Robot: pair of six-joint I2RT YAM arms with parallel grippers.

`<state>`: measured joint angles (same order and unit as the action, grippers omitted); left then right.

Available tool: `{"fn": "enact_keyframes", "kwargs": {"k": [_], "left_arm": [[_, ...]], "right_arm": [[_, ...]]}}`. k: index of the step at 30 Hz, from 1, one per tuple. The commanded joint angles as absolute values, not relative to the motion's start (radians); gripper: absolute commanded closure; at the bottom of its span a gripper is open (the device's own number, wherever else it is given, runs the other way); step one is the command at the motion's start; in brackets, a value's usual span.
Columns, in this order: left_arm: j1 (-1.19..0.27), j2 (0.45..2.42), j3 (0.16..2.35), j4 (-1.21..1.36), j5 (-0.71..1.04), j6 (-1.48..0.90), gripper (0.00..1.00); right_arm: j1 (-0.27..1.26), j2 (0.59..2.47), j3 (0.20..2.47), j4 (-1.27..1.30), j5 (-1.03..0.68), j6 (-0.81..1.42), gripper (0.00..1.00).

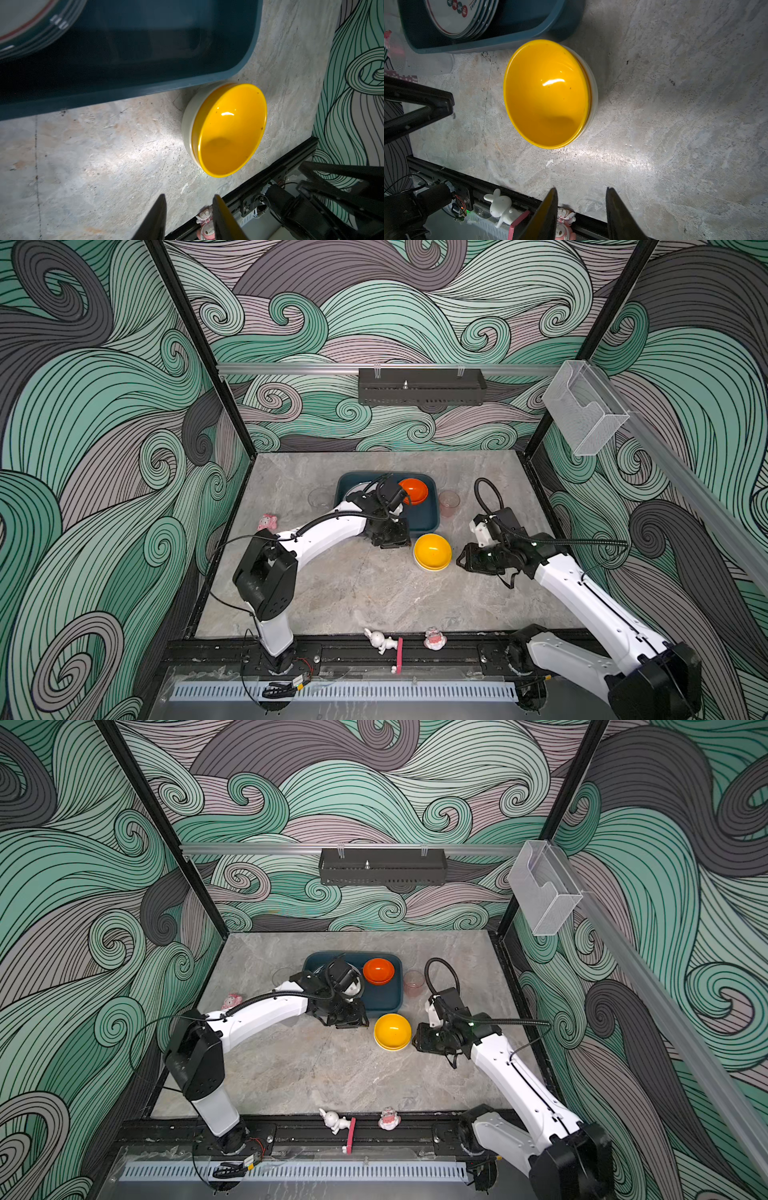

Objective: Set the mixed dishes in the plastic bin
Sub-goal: 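Move the left gripper to the yellow bowl rim while right gripper withdraws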

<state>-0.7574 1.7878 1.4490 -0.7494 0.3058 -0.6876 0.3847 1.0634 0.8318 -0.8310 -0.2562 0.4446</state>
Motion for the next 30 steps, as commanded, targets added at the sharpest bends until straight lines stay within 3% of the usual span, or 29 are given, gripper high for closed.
{"fn": "enact_keyframes", "kwargs": {"k": [1,10,30], "left_arm": [[-0.784,1.864,1.536,-0.840,0.253,-0.656,0.60],[-0.823,2.006,1.664,-0.903,0.192,-0.640,0.58],[-0.832,2.100,1.762,-0.954,0.166,-0.601,0.76]], "right_arm": [[0.376,1.046,0.807,-0.801,-0.284,0.443,0.59],[0.366,1.023,0.764,-0.783,-0.290,0.443,0.58],[0.359,1.046,0.747,-0.757,-0.297,0.434,0.57]]}}
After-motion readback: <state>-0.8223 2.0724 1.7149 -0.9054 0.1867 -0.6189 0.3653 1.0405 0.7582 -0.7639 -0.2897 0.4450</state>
